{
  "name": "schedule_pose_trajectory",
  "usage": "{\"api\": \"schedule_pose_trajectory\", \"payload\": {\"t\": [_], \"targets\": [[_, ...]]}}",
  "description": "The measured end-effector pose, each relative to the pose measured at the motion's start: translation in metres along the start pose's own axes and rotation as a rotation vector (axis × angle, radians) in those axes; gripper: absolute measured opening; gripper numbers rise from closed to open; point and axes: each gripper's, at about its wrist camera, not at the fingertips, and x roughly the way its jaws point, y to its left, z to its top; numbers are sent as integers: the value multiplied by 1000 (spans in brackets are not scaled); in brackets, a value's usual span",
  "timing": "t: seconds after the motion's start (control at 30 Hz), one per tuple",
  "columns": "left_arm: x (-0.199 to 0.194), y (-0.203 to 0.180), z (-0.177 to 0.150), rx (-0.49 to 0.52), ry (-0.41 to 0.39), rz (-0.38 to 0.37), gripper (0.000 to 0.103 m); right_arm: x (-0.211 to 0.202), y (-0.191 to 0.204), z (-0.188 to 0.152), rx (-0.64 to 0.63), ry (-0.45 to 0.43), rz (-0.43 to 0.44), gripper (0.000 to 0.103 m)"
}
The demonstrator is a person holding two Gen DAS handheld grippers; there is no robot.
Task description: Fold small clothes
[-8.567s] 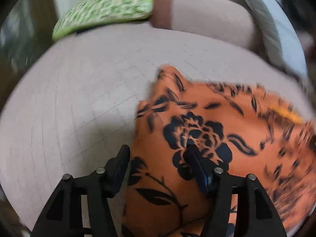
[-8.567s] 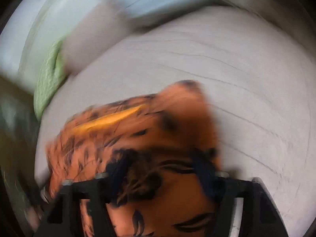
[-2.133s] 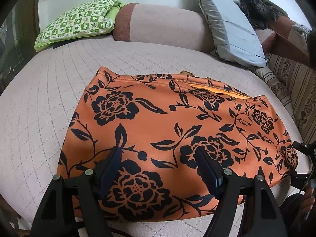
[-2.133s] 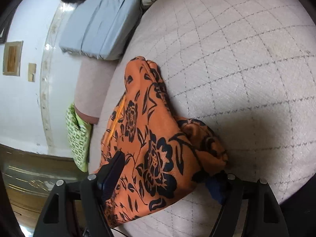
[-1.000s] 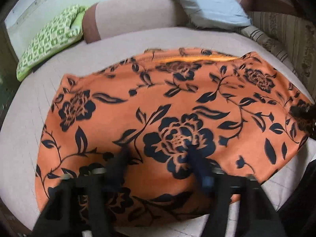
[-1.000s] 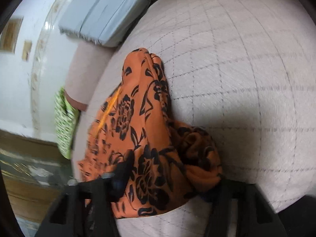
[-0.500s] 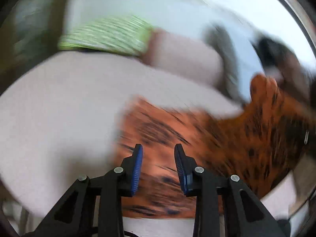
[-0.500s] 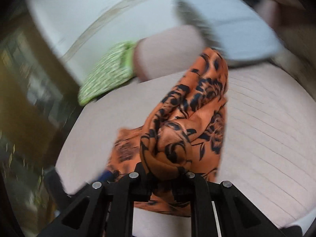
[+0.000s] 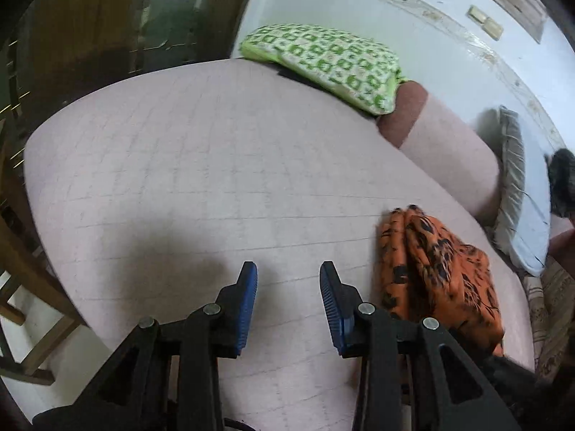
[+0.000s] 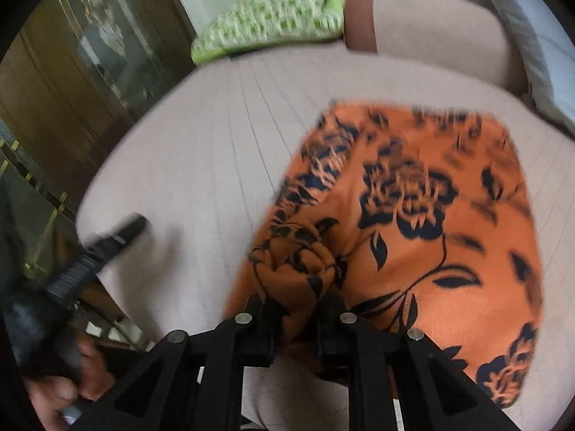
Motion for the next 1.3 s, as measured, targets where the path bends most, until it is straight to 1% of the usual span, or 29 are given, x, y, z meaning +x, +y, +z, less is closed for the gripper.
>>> {"api": "schedule_pose_trajectory", "payload": {"t": [0.03, 0.1, 0.13, 0.17, 0.2, 0.23, 0.27, 0.33, 0.4, 0.43, 0.47, 0.53, 0.63, 0.67, 0.7, 0.73, 0.77, 0.8, 0.83, 0.87, 0.9, 0.93, 1.0, 1.07, 1.1, 1.17, 1.2, 1.27, 1.3], "targets": [[1, -5, 0, 9, -1, -10, 37, 1, 1, 1, -1, 0, 5, 19], [3, -13, 0, 31, 0, -20, 37, 19, 1, -8, -5, 57, 20, 19], [4, -16, 2, 41, -3, -18, 37, 33, -4, -15, 17, 85, 45, 20], [2, -16, 2, 47, -7, -12, 37, 43, -10, -21, 54, 92, 75, 20], [0, -16, 1, 54, -12, -4, 37, 41, -10, -22, 66, 76, 88, 21], [0, -17, 1, 58, -13, 1, 37, 38, -9, -23, 69, 55, 96, 25], [1, -17, 0, 59, -10, 5, 38, 36, -4, -23, 50, 51, 112, 31], [2, -16, -1, 54, 6, 2, 39, 33, 2, -25, -4, 59, 183, 75], [2, -19, -1, 46, 4, -5, 40, 28, 11, -28, -27, 48, 213, 76], [1, -20, -2, 49, 2, -7, 41, 23, 9, -30, -3, 37, 242, 76], [1, -23, -2, 59, -6, -13, 41, 15, 0, -34, 52, 17, 292, 76], [-3, -31, -3, 90, -26, -37, 41, -5, -23, -42, 125, -21, 323, 76], [-8, -49, -8, 155, -31, -116, 43, -29, -51, -50, 201, -87, 312, 76], [-9, -57, -11, 183, -21, -154, 43, -41, -65, -54, 235, -121, 292, 76], [-10, -66, -15, 214, -6, -206, 43, -47, -75, -56, 262, -141, 283, 76], [-10, -74, -18, 240, 2, -241, 43, -51, -84, -59, 281, -151, 278, 76], [-9, -82, -23, 277, 9, -254, 43, -57, -96, -62, 314, -164, 272, 76], [-1, -90, -28, 318, 38, -217, 43, -63, -107, -59, 330, -167, 272, 76], [12, -93, -32, 332, 95, -167, 39, -64, -116, -63, 351, -167, 269, 76], [31, -89, -36, 310, 183, -128, 24, -64, -125, -63, 366, -168, 264, 76], [49, -79, -39, 239, 283, -128, 23, -66, -132, -69, 385, -171, 269, 76], [52, -72, -39, 191, 302, -145, 23, -66, -144, -68, 397, -173, 277, 76], [48, -70, -34, 183, 305, -148, 22, -75, -164, -79, 420, -182, 293, 76], [49, -62, -35, 114, 333, -184, 23, -75, -177, -84, 448, -171, 321, 76], [51, -56, -35, 62, 337, -211, 25, -67, -179, -80, 463, -164, 337, 76], [50, -53, -31, 44, 343, -196, 35, -63, -186, -81, 494, -154, 378, 76], [44, -55, -27, 51, 322, -175, 35, -62, -190, -79, 503, -155, 401, 76], [25, -65, -21, 100, 222, -133, 35, -70, -198, -76, 508, -179, 425, 76], [12, -75, -19, 149, 154, -111, 35, -72, -201, -72, 516, -190, 431, 76]]}}
